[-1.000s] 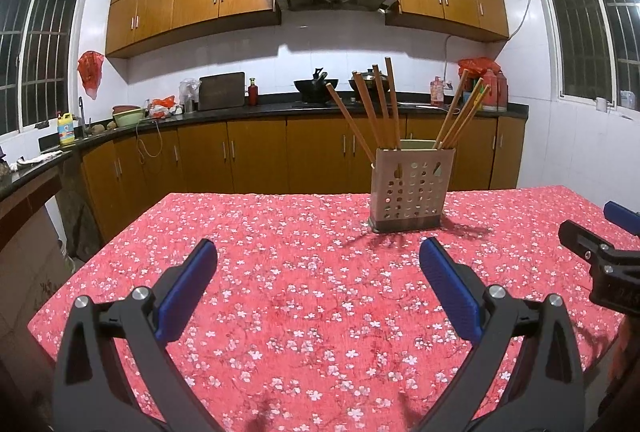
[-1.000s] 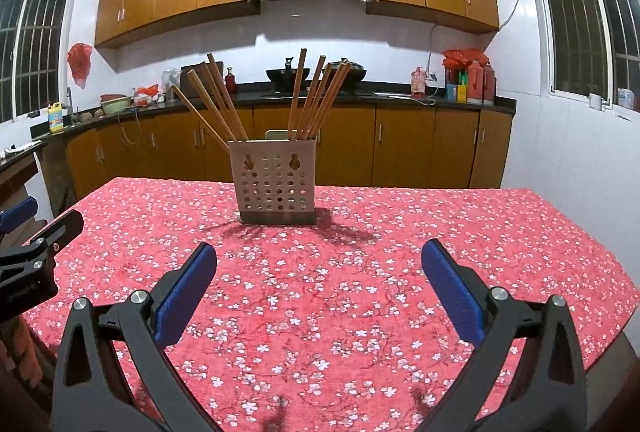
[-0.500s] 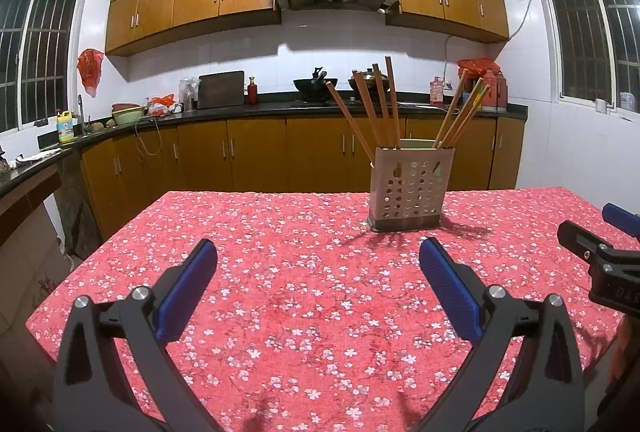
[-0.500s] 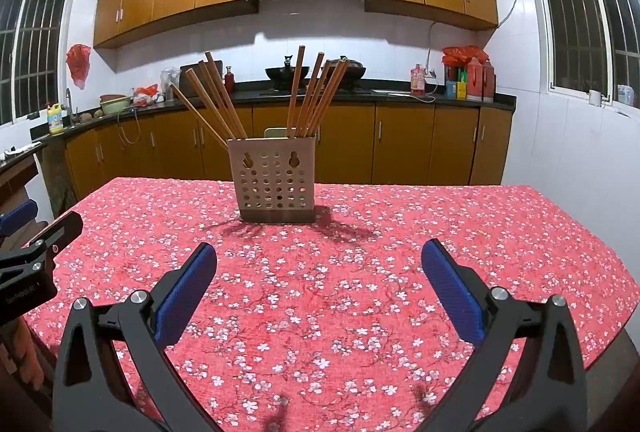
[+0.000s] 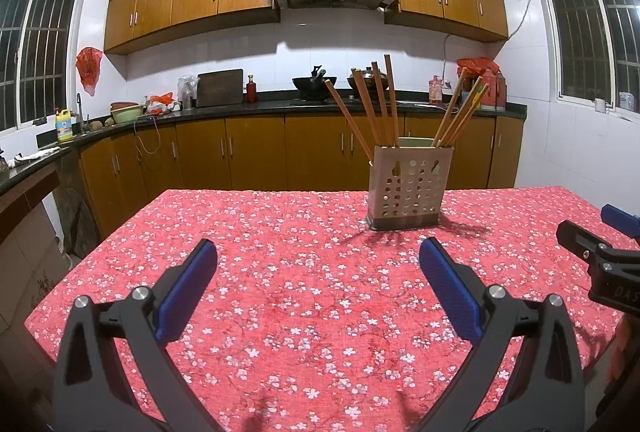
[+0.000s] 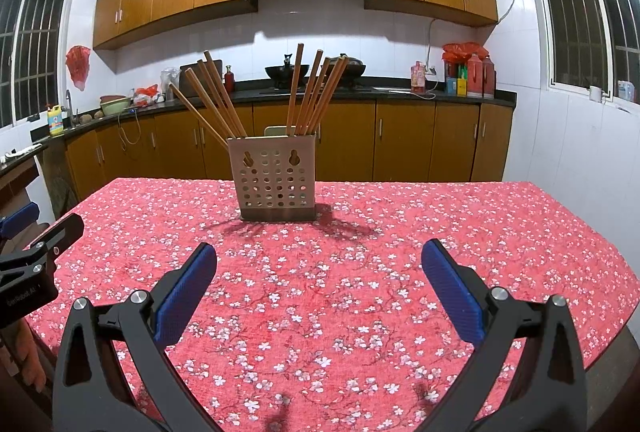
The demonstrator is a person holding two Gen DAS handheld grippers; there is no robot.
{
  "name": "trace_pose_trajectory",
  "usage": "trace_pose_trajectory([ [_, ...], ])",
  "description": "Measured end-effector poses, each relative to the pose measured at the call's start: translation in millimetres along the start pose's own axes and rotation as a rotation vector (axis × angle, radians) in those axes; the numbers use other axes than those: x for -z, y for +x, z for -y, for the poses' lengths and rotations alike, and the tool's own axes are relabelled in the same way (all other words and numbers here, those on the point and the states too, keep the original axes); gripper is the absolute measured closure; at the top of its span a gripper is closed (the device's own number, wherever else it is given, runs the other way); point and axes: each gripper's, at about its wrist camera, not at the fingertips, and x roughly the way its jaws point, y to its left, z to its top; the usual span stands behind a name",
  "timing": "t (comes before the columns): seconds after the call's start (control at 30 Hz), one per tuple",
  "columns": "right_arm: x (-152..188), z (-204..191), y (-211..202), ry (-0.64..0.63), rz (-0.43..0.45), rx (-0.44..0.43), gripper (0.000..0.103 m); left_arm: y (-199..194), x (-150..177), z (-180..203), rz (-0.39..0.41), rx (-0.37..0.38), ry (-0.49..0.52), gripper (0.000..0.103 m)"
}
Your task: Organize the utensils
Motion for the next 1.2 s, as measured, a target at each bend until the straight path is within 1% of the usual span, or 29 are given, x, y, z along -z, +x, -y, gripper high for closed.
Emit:
trace_pose_trajectory([
  [1.2, 2.9, 0.0, 0.8, 0.012, -0.007, -0.002, 0.002, -0.5, -1.3, 0.3, -0.002, -0.001, -0.001, 0.004],
])
